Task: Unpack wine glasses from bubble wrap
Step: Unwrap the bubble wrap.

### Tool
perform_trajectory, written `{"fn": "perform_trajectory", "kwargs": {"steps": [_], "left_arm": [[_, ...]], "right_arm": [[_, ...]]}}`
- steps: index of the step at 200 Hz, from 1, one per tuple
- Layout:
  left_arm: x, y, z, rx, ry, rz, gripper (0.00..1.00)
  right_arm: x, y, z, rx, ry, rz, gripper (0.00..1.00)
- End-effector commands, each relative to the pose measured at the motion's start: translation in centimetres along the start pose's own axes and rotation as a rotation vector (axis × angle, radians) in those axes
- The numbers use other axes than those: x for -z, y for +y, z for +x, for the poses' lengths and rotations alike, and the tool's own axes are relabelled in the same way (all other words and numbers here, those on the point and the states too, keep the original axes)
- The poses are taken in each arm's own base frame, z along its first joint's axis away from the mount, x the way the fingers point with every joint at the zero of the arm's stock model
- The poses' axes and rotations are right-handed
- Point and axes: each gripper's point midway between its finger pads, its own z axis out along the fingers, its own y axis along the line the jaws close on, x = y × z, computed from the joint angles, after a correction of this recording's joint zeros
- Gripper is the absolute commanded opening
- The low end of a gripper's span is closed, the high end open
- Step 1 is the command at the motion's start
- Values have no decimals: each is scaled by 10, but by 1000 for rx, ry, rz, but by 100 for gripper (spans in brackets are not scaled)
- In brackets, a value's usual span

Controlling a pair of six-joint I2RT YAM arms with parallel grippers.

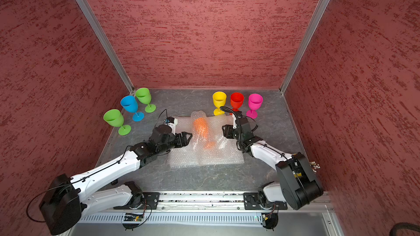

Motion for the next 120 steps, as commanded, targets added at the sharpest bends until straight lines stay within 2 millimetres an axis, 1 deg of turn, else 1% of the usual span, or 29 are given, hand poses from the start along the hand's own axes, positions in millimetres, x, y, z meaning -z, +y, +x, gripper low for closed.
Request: {"fn": "perform_trajectory", "kwargs": {"steps": [1,23,36,42,62,77,83,98,120], "left_arm": [[-4,1,7,-41,72,-23,78],[-11,-7,8,-35,112,-1,79],[-14,-13,8,-26,128,23,80],[-15,-17,7,-27,133,32,81],[-13,-19,4,-28,135,27,81],[-10,-17,3,-28,128,23,80],[-10,-15,2,-27,126,19,80],[-11,-13,4,-15,141,20,80],[-15,-12,8,8,167,38,81]], "right_arm": [[0,-4,-3,11,14,36,61],[-7,-16,3,25,49,101,61],[-10,-19,5,18,61,113,61],[-10,-19,3,15,55,116,60],[-1,-13,-9,14,6,106,55],[10,-17,-19,25,-46,146,49],[14,-20,-22,27,-64,163,48],[16,-21,-18,33,-57,162,48],[2,-14,-3,25,19,105,55]]}}
